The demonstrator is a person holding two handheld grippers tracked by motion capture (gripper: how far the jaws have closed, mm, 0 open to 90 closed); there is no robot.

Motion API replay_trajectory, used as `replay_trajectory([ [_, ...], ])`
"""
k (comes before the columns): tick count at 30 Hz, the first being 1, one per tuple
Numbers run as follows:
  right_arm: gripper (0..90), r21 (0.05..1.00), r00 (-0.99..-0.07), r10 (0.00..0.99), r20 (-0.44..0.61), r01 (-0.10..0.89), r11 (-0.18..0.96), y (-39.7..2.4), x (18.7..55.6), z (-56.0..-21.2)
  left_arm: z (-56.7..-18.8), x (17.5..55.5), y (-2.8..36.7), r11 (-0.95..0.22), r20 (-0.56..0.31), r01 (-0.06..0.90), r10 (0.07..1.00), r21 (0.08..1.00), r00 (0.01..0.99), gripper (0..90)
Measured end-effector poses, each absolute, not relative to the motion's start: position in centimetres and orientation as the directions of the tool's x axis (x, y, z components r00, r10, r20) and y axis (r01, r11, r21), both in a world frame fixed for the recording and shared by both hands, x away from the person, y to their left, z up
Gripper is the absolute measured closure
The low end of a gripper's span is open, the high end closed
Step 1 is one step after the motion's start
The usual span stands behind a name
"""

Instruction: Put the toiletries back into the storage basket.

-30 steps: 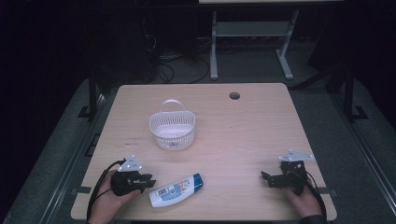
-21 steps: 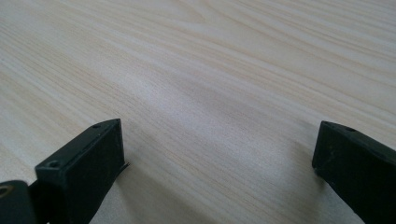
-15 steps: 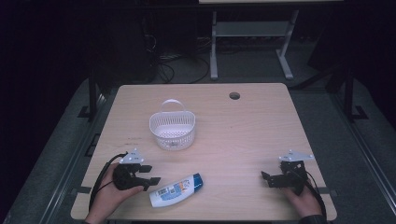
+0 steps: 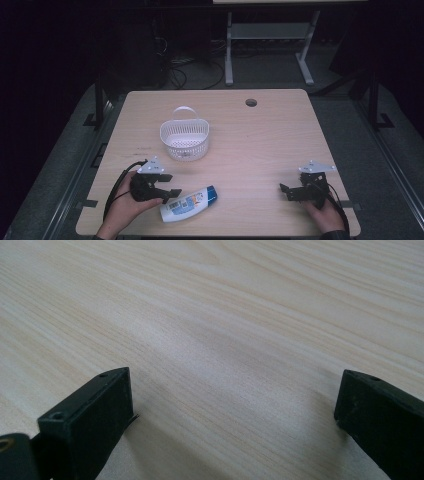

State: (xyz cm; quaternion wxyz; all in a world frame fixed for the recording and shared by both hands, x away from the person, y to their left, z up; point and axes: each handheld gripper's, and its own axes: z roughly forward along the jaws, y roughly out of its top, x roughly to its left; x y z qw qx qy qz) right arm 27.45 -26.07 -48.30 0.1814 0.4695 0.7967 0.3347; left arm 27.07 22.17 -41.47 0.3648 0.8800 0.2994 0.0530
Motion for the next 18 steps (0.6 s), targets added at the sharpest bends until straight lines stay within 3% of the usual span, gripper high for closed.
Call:
replay_trajectory([
  [18, 1.7, 0.703, -0.493, 0.87, 0.025, 0.627, 0.335, -26.1, 27.5, -48.3, -41.3, 27.2, 18.4, -0.604, -0.126, 0.443, 0.493, 0.663, 0.861, 35.1],
])
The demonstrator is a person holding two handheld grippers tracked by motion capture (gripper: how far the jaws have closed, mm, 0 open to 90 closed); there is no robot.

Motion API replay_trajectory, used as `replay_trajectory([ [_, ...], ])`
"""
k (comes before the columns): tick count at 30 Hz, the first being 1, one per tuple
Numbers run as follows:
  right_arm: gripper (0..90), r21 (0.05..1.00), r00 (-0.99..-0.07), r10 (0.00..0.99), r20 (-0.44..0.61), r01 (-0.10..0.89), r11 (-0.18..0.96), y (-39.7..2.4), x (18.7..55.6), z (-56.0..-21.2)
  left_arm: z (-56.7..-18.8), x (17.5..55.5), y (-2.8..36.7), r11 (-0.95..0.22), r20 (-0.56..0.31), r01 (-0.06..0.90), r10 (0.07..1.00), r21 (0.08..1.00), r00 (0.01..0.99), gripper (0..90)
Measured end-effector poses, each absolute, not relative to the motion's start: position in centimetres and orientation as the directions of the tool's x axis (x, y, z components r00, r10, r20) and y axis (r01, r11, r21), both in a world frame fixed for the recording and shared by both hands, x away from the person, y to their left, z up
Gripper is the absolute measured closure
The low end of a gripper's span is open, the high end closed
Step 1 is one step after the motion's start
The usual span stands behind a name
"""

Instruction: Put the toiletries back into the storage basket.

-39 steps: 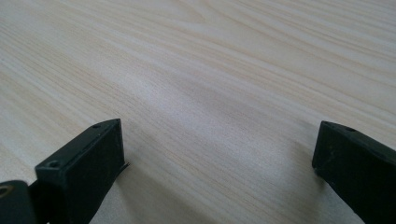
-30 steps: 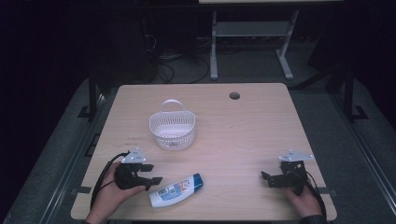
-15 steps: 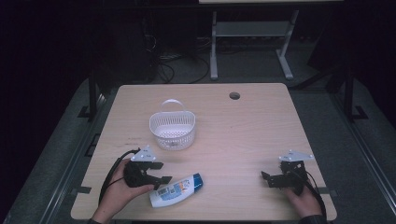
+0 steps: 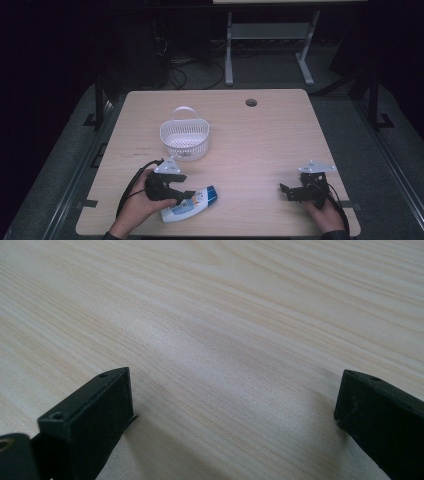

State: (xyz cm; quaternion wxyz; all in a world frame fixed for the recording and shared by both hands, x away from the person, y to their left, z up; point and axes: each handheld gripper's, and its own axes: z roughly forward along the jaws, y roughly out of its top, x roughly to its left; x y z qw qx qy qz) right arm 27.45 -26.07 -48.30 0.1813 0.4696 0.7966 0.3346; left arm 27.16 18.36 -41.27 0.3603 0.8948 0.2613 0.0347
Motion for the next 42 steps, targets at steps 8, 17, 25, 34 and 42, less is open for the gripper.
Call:
replay_trajectory([
  [8, 1.7, 0.703, -0.493, 0.87, 0.025, 0.627, 0.335, -26.1, 27.5, -48.3, -41.5, 27.0, 16.8, -0.627, -0.127, 0.425, 0.463, 0.653, 0.877, 34.9],
  [17, 1.7, 0.704, -0.494, 0.869, 0.025, 0.626, 0.336, -26.1, 27.5, -48.3, -42.1, 27.0, 15.0, -0.664, -0.12, 0.408, 0.435, 0.627, 0.893, 32.2],
  [25, 1.7, 0.703, -0.493, 0.87, 0.025, 0.627, 0.335, -26.1, 27.5, -48.3, -42.8, 26.9, 13.5, -0.704, -0.086, 0.388, 0.424, 0.595, 0.901, 29.6],
  [34, 1.7, 0.703, -0.493, 0.87, 0.025, 0.627, 0.335, -26.1, 27.5, -48.3, -43.6, 26.7, 12.1, -0.742, -0.043, 0.374, 0.424, 0.556, 0.905, 26.7],
  [42, 1.7, 0.703, -0.493, 0.87, 0.025, 0.627, 0.335, -26.1, 27.5, -48.3, -44.3, 26.6, 11.4, -0.783, 0.004, 0.355, 0.416, 0.511, 0.91, 25.6],
])
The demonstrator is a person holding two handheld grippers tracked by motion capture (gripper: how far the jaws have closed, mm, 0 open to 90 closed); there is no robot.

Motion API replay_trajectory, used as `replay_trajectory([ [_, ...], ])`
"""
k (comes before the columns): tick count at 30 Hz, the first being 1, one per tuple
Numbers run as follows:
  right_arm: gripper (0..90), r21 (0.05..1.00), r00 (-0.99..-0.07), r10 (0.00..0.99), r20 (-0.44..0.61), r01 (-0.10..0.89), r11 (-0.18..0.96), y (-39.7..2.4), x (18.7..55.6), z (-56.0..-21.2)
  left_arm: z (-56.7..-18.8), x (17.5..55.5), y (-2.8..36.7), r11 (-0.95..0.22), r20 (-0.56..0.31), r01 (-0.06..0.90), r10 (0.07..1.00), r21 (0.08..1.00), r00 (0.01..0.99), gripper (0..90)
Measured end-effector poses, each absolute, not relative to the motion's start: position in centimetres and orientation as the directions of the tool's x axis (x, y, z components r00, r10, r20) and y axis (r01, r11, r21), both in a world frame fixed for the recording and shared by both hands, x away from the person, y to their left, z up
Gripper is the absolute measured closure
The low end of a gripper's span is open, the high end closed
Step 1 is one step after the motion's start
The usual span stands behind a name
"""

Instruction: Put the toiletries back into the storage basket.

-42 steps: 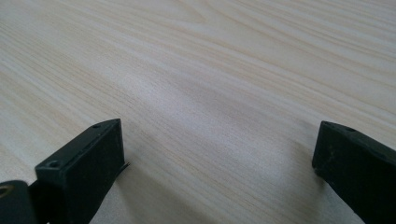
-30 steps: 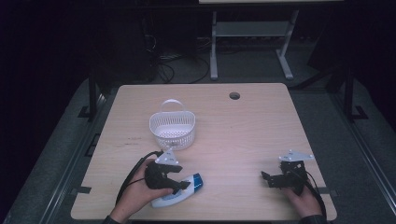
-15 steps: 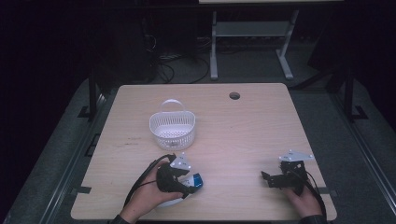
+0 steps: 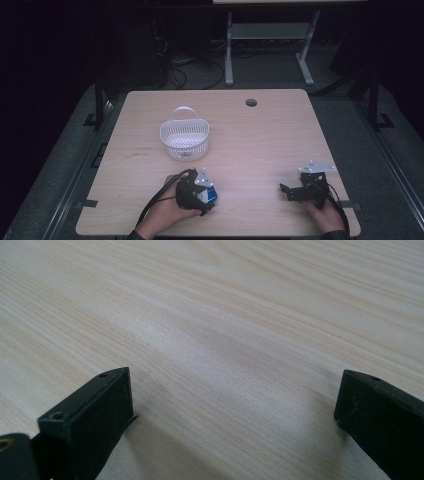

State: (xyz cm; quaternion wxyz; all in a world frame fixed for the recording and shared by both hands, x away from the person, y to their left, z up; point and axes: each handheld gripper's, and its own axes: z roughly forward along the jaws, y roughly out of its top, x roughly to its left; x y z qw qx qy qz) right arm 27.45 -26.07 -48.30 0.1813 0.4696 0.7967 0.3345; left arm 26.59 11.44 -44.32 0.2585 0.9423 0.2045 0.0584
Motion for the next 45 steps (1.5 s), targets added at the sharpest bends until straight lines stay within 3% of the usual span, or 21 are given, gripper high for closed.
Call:
replay_trajectory([
  [13, 1.7, 0.704, -0.493, 0.87, 0.025, 0.627, 0.335, -26.1, 27.5, -48.3, -45.0, 26.5, 11.1, -0.811, 0.031, 0.343, 0.404, 0.474, 0.914, 26.3],
  [21, 1.7, 0.703, -0.493, 0.87, 0.026, 0.627, 0.335, -26.1, 27.4, -48.3, -44.9, 26.5, 11.2, -0.808, 0.009, 0.348, 0.4, 0.476, 0.916, 32.9],
  [31, 1.7, 0.703, -0.493, 0.87, 0.026, 0.627, 0.335, -26.1, 27.5, -48.3, -44.9, 26.8, 11.3, -0.786, -0.016, 0.386, 0.433, 0.483, 0.901, 34.7],
  [45, 1.7, 0.703, -0.493, 0.869, 0.026, 0.627, 0.335, -26.1, 27.5, -48.3, -43.3, 26.9, 12.9, -0.705, -0.07, 0.409, 0.456, 0.579, 0.887, 35.0],
])
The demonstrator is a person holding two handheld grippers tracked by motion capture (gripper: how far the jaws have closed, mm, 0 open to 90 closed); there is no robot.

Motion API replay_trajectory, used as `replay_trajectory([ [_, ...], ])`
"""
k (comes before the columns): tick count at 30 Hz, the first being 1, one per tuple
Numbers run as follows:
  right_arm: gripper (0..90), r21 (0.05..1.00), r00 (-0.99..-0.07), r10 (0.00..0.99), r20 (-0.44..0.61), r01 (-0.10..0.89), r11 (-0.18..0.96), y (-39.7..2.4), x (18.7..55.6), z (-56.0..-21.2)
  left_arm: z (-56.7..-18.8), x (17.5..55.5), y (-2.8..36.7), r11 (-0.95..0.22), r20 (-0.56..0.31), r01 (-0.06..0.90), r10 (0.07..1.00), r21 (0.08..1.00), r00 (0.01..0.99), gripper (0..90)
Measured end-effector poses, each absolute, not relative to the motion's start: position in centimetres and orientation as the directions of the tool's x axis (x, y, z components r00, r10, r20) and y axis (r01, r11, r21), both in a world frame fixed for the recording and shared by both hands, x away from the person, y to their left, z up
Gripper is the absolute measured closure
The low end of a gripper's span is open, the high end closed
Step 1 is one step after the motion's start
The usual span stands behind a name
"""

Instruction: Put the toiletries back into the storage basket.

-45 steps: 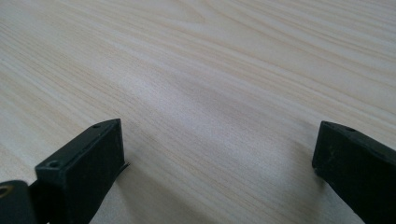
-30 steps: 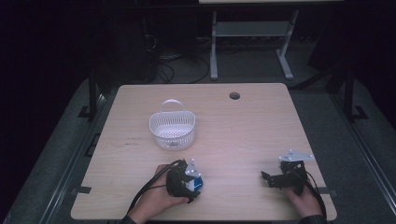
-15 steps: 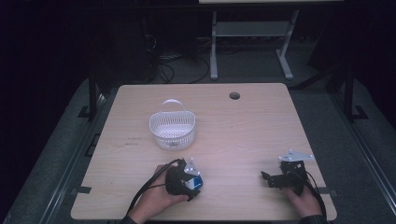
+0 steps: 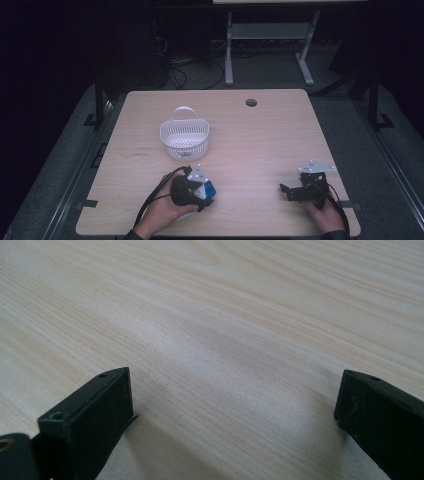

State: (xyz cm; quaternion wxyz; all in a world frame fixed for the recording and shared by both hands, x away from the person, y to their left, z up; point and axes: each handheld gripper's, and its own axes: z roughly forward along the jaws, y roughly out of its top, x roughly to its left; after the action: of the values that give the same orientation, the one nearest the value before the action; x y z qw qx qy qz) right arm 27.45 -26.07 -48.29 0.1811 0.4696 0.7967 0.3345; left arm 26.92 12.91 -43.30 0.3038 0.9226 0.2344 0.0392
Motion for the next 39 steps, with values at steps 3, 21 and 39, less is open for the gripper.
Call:
replay_trajectory([
  [3, 1.7, 0.704, -0.493, 0.869, 0.025, 0.627, 0.335, -26.1, 27.5, -48.3, -42.9, 26.9, 13.5, -0.673, -0.087, 0.416, 0.465, 0.611, 0.881, 35.0],
  [21, 1.7, 0.703, -0.493, 0.87, 0.026, 0.627, 0.335, -26.1, 27.5, -48.3, -40.6, 27.0, 16.6, -0.522, -0.183, 0.408, 0.429, 0.749, 0.885, 35.2],
  [39, 1.7, 0.703, -0.493, 0.87, 0.026, 0.627, 0.334, -26.1, 27.5, -48.3, -38.9, 26.7, 18.2, -0.382, -0.236, 0.377, 0.367, 0.844, 0.9, 35.5],
])
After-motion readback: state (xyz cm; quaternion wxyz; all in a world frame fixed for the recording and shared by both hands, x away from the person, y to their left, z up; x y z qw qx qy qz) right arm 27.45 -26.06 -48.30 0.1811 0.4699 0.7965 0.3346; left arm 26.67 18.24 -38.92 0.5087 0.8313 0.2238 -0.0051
